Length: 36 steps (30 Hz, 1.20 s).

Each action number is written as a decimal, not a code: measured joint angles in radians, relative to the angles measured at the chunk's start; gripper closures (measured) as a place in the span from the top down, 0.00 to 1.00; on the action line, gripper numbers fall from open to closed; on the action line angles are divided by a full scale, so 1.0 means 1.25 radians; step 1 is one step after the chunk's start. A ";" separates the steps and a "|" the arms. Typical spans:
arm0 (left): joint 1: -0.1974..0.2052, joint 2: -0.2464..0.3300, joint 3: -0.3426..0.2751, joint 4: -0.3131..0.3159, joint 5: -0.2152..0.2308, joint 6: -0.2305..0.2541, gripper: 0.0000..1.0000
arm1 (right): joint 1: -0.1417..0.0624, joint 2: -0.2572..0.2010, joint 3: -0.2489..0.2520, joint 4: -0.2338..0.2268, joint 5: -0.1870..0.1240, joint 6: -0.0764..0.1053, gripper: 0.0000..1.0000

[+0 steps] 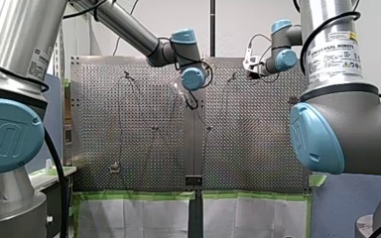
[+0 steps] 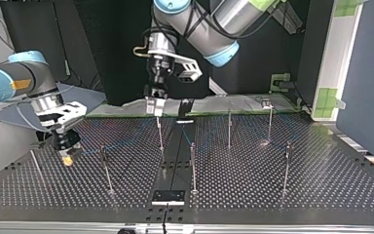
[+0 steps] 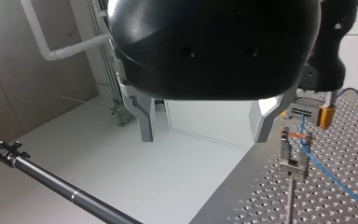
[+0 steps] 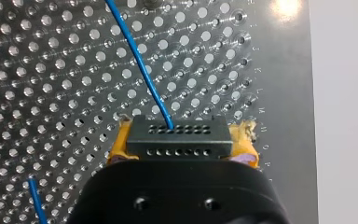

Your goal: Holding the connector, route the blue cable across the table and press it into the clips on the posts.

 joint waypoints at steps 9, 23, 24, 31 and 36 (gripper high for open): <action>0.004 0.000 -0.054 0.054 0.000 0.000 1.00 | 0.004 0.000 0.000 0.002 0.001 0.000 0.00; 0.004 0.000 -0.142 0.142 0.000 0.000 1.00 | 0.004 0.000 0.001 0.012 0.007 0.005 0.00; 0.004 0.000 -0.147 0.147 0.000 0.000 1.00 | 0.004 0.000 0.002 0.012 0.007 0.004 0.00; 0.004 0.000 -0.198 0.198 0.000 0.000 1.00 | 0.004 0.000 0.002 0.012 0.007 0.003 0.00; 0.004 0.000 -0.234 0.234 0.000 0.000 1.00 | 0.005 0.000 0.003 0.012 0.007 0.001 0.00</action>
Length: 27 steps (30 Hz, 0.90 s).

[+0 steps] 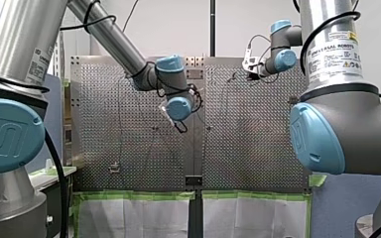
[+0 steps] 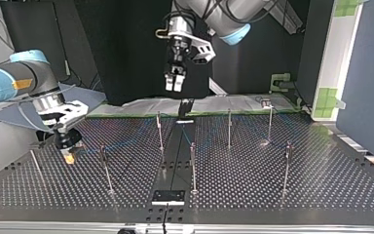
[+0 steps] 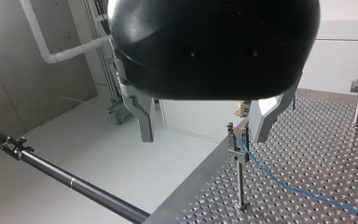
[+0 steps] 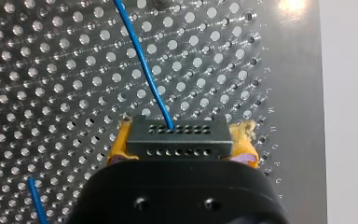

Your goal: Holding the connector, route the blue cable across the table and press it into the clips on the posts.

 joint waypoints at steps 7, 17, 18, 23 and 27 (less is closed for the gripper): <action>0.000 0.000 -0.053 0.053 0.000 0.000 1.00 | -0.002 0.000 0.000 0.000 0.000 -0.001 0.00; 0.000 0.000 -0.121 0.121 0.000 0.000 1.00 | -0.007 0.000 0.000 0.000 0.000 -0.002 0.00; 0.000 0.000 -0.127 0.127 0.000 0.000 1.00 | -0.007 0.000 0.000 0.000 0.000 -0.002 0.00; 0.000 0.000 -0.161 0.154 0.000 0.000 1.00 | -0.009 0.000 0.000 0.001 0.000 -0.002 0.00; 0.000 0.000 -0.187 0.160 0.000 0.000 1.00 | -0.011 0.000 0.000 0.003 0.004 -0.002 0.00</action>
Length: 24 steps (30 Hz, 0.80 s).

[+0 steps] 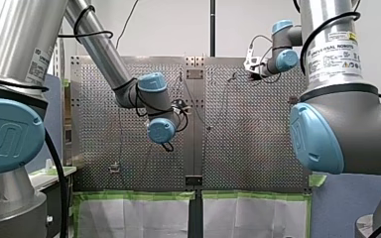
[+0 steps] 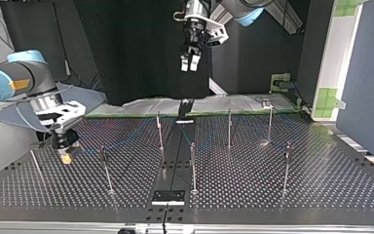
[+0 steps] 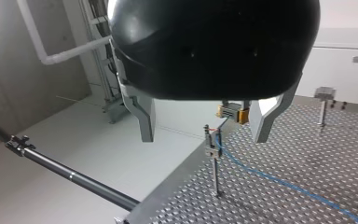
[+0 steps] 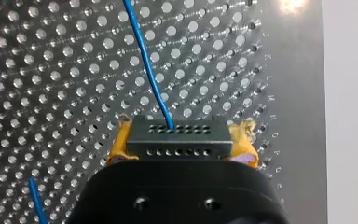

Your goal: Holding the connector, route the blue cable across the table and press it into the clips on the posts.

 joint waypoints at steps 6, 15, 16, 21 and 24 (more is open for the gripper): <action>0.000 0.000 -0.043 0.001 0.000 0.000 1.00 | -0.003 0.000 0.000 0.001 0.010 -0.001 0.00; 0.000 0.000 -0.104 0.001 0.000 0.000 1.00 | -0.004 0.000 0.001 0.006 0.014 -0.007 0.00; 0.000 0.000 -0.112 0.001 0.000 0.000 1.00 | -0.003 0.000 0.001 0.006 0.014 -0.008 0.00; 0.000 0.000 -0.141 0.001 0.000 0.000 1.00 | -0.004 0.000 0.000 0.013 0.019 -0.013 0.00; 0.000 0.000 -0.160 0.001 0.000 0.000 1.00 | -0.004 0.000 0.000 0.014 0.023 -0.013 0.00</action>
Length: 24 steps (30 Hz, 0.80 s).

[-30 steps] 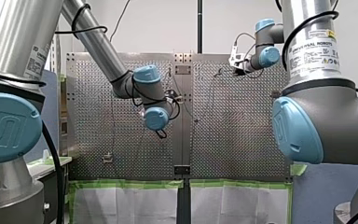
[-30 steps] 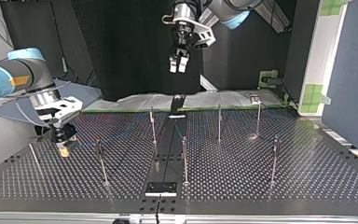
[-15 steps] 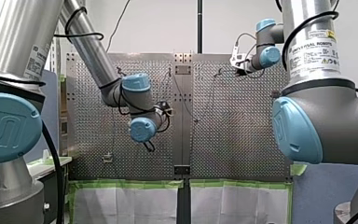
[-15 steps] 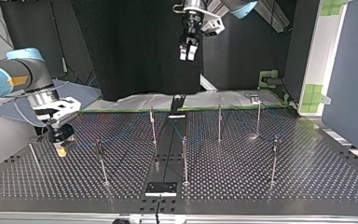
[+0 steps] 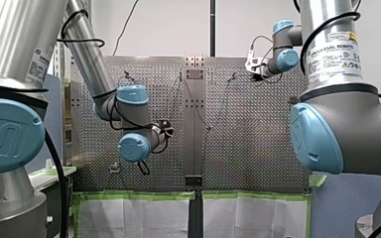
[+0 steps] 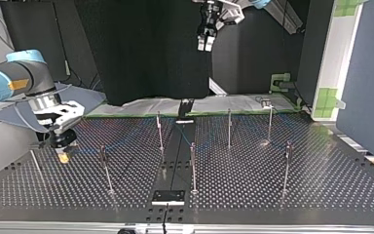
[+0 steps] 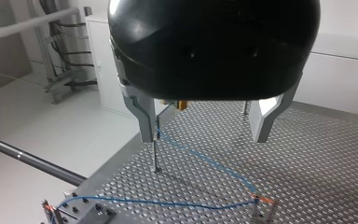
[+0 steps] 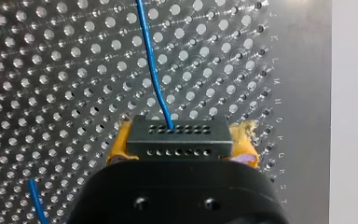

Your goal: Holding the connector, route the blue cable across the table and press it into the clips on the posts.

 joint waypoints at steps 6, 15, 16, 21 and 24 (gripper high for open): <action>0.000 0.000 -0.018 0.000 0.000 0.000 1.00 | 0.000 0.000 0.000 0.000 0.002 0.000 0.00; 0.000 0.001 -0.019 0.000 0.000 0.000 1.00 | 0.000 0.000 0.000 0.000 0.002 0.000 0.00; 0.000 0.001 -0.019 0.000 0.000 0.000 1.00 | 0.000 0.000 0.000 0.000 0.002 0.000 0.00; 0.000 0.001 -0.019 0.000 0.000 0.000 1.00 | 0.000 0.000 0.000 0.000 0.002 0.000 0.00; 0.000 0.001 -0.019 0.000 0.000 0.000 1.00 | 0.000 0.000 0.000 0.000 0.002 0.000 0.00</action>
